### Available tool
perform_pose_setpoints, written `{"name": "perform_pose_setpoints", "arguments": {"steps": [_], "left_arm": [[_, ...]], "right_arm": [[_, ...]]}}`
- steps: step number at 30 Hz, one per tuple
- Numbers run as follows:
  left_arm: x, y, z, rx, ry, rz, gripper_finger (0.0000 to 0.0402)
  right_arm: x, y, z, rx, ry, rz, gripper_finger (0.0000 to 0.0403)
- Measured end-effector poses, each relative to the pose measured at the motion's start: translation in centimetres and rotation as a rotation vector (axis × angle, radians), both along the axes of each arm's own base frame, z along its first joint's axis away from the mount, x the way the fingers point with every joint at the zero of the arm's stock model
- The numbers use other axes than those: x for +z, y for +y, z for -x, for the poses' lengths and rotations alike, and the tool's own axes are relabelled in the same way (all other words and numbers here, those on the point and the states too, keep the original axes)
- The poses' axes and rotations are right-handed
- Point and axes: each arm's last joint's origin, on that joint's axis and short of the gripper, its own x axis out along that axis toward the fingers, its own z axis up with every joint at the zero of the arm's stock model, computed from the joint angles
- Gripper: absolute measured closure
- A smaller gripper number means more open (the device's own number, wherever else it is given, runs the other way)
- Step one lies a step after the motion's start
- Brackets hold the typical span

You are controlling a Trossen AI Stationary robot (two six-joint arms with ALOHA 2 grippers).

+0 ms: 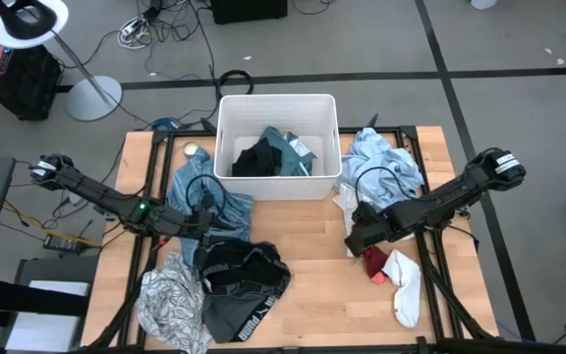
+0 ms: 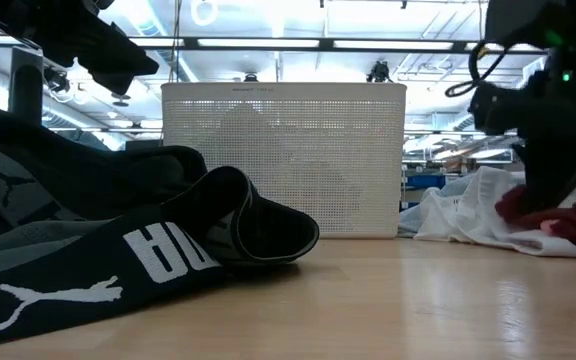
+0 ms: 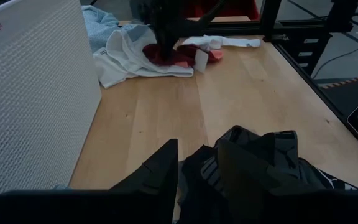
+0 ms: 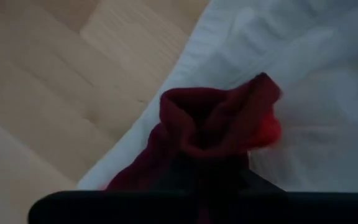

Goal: Sort clothes
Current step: Put the top red sock into the laundry bin

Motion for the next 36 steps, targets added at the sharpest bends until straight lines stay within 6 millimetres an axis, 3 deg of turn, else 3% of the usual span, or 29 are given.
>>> {"name": "perform_pose_setpoints", "arguments": {"steps": [10, 17, 24, 30, 36], "left_arm": [[0.0, 0.0, 0.0, 0.004, 0.0, -0.004, 0.0282], [0.0, 0.1, 0.0, 0.02, -0.002, -0.011, 0.0282], [0.0, 0.1, 0.0, 0.02, -0.002, -0.012, 0.0282], [0.0, 0.1, 0.0, 0.013, -0.003, -0.033, 0.0282], [0.0, 0.1, 0.0, 0.016, -0.004, -0.033, 0.0282]], "right_arm": [[8.8, 0.7, -0.4, 0.038, -0.056, 0.123, 0.0399], [14.9, 0.8, -1.5, 0.118, -0.218, 0.216, 0.04], [20.2, -0.4, -2.5, 0.178, -0.375, 0.308, 0.0401], [23.4, -2.6, -3.7, 0.211, -0.497, 0.422, 0.0401], [24.5, -6.2, -5.0, 0.188, -0.546, 0.494, 0.0401]]}}
